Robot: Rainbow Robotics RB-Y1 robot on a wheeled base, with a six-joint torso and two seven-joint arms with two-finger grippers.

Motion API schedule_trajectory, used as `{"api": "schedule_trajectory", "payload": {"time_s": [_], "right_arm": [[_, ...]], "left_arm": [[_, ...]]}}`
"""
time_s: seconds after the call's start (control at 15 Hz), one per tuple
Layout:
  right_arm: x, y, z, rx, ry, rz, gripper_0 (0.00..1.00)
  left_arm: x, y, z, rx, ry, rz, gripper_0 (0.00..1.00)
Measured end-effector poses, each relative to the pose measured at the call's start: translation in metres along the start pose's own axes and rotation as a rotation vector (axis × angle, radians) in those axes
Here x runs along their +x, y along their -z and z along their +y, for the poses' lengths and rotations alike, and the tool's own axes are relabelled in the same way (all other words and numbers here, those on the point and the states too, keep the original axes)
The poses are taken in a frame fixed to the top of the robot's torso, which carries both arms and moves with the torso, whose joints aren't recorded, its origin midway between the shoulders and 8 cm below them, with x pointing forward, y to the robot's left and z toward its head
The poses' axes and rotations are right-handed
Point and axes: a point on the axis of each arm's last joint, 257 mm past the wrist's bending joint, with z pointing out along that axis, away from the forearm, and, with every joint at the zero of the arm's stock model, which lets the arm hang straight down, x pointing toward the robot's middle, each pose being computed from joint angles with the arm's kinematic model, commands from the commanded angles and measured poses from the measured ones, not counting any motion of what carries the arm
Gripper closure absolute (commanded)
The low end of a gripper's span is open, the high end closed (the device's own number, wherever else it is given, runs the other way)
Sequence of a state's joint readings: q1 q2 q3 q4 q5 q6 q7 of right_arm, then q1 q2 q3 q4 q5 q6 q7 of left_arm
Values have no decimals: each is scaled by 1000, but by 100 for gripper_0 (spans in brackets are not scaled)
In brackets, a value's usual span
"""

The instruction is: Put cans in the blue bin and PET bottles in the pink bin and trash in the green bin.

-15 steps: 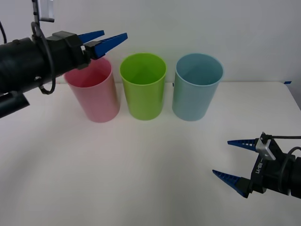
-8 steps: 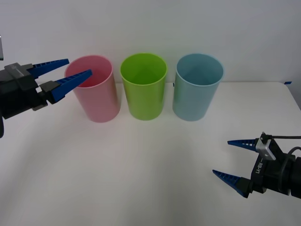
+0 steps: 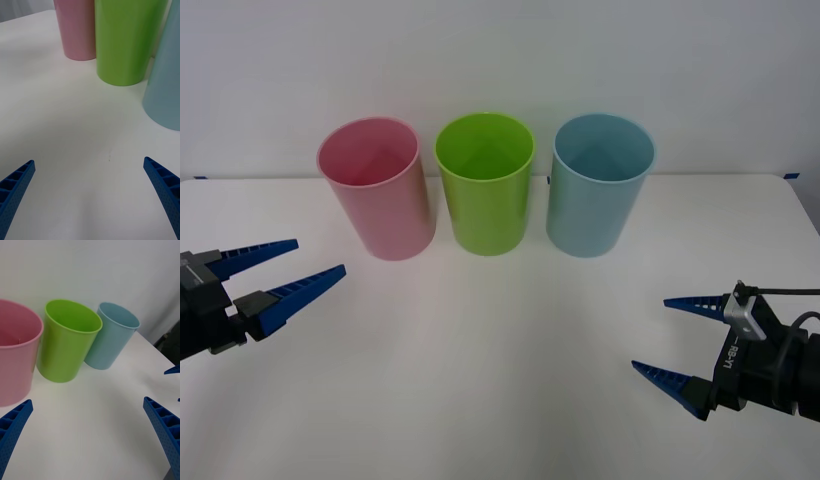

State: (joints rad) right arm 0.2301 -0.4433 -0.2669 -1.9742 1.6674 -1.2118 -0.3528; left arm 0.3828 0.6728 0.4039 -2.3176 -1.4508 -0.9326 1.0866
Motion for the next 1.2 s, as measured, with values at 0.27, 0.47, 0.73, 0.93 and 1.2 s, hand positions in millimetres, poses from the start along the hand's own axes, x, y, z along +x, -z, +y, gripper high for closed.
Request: {"api": "schedule_trajectory", "payload": {"time_s": [0.27,0.47,0.73,0.93,1.2], "right_arm": [[0,0,0,0,0,0,0],[0,0,0,0,0,0,0],[0,0,0,0,0,0,0],[0,0,0,0,0,0,0],[0,0,0,0,0,0,0]], "left_arm": [[43,7,-2,-12,50,49,0],[75,13,-9,-10,53,81,0],[123,18,-18,18,61,117,0],[150,17,-17,37,62,122,0],[171,13,-17,62,69,121,0]]}}
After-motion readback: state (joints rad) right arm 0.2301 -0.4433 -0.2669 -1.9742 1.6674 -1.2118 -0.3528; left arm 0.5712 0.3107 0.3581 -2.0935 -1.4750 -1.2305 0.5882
